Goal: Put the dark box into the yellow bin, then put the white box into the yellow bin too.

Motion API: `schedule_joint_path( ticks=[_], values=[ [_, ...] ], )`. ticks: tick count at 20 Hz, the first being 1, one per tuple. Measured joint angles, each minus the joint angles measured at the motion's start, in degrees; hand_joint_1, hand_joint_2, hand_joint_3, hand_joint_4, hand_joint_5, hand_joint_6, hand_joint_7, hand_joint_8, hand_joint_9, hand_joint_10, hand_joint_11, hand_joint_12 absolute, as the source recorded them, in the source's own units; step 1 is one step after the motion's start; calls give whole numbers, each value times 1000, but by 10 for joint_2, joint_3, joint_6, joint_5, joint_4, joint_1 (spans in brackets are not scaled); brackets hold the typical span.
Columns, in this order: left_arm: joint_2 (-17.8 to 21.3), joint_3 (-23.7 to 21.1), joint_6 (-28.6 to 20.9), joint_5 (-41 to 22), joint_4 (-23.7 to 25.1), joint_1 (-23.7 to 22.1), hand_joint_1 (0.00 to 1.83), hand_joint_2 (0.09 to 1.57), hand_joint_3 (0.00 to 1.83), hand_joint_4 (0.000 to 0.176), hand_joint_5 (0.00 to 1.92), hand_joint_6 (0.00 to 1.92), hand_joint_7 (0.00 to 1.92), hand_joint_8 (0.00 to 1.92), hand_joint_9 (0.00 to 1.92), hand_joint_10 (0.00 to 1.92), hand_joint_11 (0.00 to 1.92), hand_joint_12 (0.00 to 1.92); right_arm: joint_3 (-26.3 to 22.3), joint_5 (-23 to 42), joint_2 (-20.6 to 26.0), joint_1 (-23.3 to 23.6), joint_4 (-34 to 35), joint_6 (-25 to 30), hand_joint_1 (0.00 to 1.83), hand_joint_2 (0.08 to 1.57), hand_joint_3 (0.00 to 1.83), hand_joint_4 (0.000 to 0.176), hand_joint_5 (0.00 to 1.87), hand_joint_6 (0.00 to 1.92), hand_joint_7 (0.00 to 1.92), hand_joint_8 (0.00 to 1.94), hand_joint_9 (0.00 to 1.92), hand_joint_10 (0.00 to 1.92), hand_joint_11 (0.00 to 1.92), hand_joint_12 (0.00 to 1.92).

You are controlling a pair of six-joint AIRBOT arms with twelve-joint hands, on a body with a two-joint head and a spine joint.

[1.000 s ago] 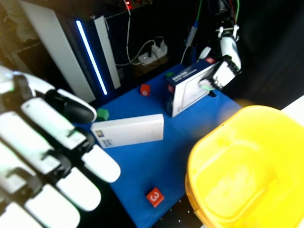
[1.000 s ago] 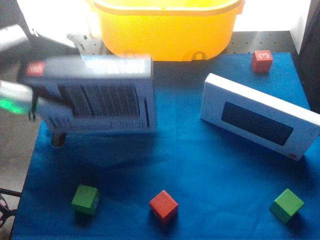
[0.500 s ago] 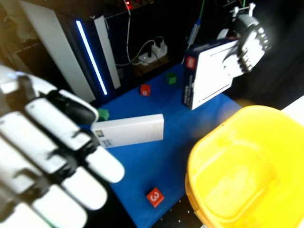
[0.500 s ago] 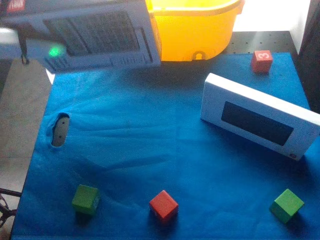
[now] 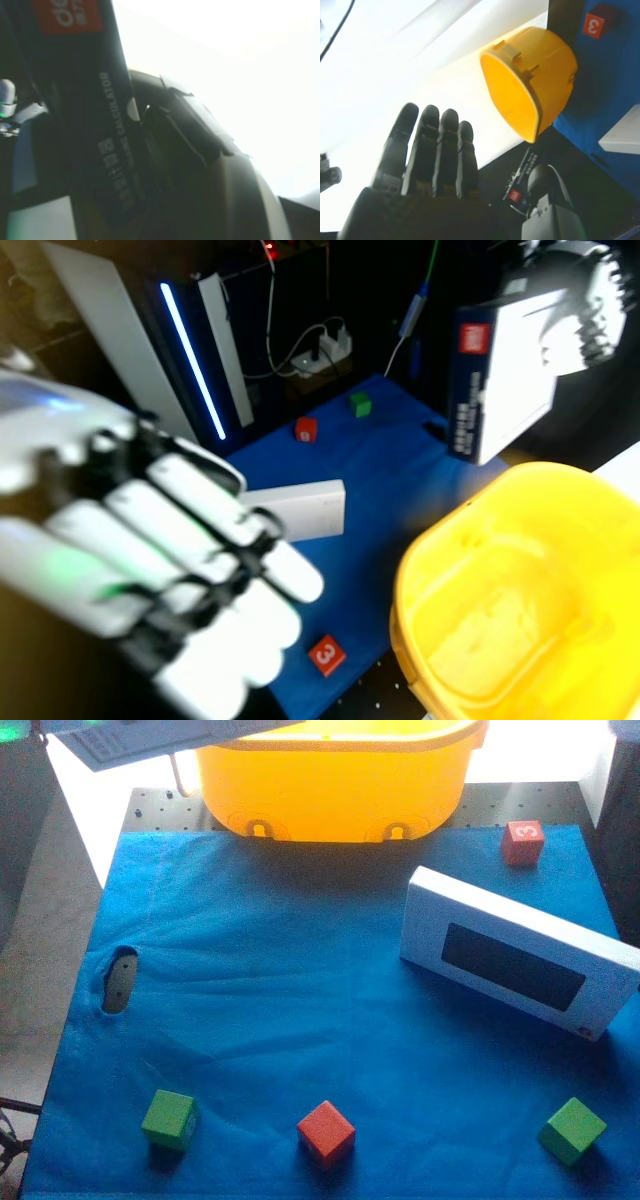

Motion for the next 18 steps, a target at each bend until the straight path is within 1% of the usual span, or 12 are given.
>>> schedule_joint_path(
  ticks=[1, 4, 7, 10, 11, 12, 13, 14, 15, 16, 17, 18],
  values=[
    [-2, 3, 0, 10, 2, -5, 1388, 1084, 0, 0, 952, 1002, 981, 796, 1084, 988, 1004, 864, 4, 1, -5, 0, 2, 0, 196, 1088, 2, 0, 353, 0, 416, 0, 362, 1, 30, 595],
    [-21, 27, 2, 44, 7, -37, 1384, 1073, 0, 0, 1015, 952, 1007, 741, 1065, 989, 1049, 665, 7, 16, -11, 0, 2, 0, 202, 1077, 0, 5, 343, 2, 405, 0, 342, 0, 8, 571],
    [-30, 42, 0, 61, 16, -67, 1395, 1044, 0, 0, 979, 937, 1156, 560, 1167, 821, 1128, 557, 9, 16, -23, 0, 2, 0, 192, 1053, 0, 0, 325, 0, 370, 1, 310, 1, 34, 530],
    [-41, 63, 0, 86, 29, -83, 1367, 1060, 0, 0, 1059, 912, 1081, 650, 1053, 844, 1085, 555, 25, 57, -43, -48, 34, 0, 207, 1051, 0, 0, 337, 5, 396, 10, 336, 10, 48, 517],
    [-52, 80, 1, 110, 44, -109, 1387, 1050, 0, 0, 1010, 946, 1146, 577, 1098, 872, 1098, 564, 31, 60, -54, -65, 46, 0, 217, 1061, 5, 0, 340, 6, 401, 11, 335, 8, 41, 511],
    [-63, 94, -2, 130, 66, -136, 1306, 1027, 0, 0, 1113, 654, 1258, 604, 1156, 498, 1054, 585, 33, 57, -58, -67, 47, 0, 200, 1086, 0, 0, 335, 1, 398, 1, 332, 2, 66, 466],
    [-76, 112, -11, 154, 107, -181, 1297, 1033, 2, 0, 1161, 480, 1204, 797, 1194, 309, 947, 692, 35, 66, -60, -66, 50, 0, 196, 1082, 0, 0, 339, 2, 393, 0, 321, 0, 70, 450],
    [-85, 121, -18, 159, 121, -203, 1294, 1030, 0, 0, 1191, 420, 1210, 798, 1217, 191, 908, 754, 35, 78, -60, -66, 53, 0, 184, 1086, 0, 0, 344, 3, 398, 3, 326, 3, 95, 458],
    [-93, 128, -24, 155, 122, -217, 1252, 1047, 12, 0, 1079, 770, 1174, 707, 1165, 102, 787, 777, 37, 86, -62, -66, 54, -1, 171, 1087, 0, 0, 348, 4, 400, 3, 322, 1, 98, 460],
    [-107, 145, -26, 155, 137, -228, 1252, 1047, 12, 0, 1079, 770, 1174, 707, 1165, 102, 787, 777, 39, 88, -67, -64, 54, 0, 171, 1087, 0, 0, 348, 4, 400, 3, 322, 1, 98, 460],
    [-130, 167, -26, 161, 141, -229, 1230, 1081, 1, 20, 1105, 804, 997, 932, 1021, 28, 466, 984, 49, 85, -80, -64, 54, -1, 170, 1093, 1, 0, 338, 0, 390, 0, 315, 0, 77, 453],
    [-144, 179, -34, 174, 152, -229, 1245, 1078, 2, 0, 1007, 868, 1106, 854, 1219, 94, 798, 994, 53, 84, -88, -64, 55, -1, 180, 1070, 0, 0, 337, 0, 388, 0, 311, 0, 74, 449]
  ],
)
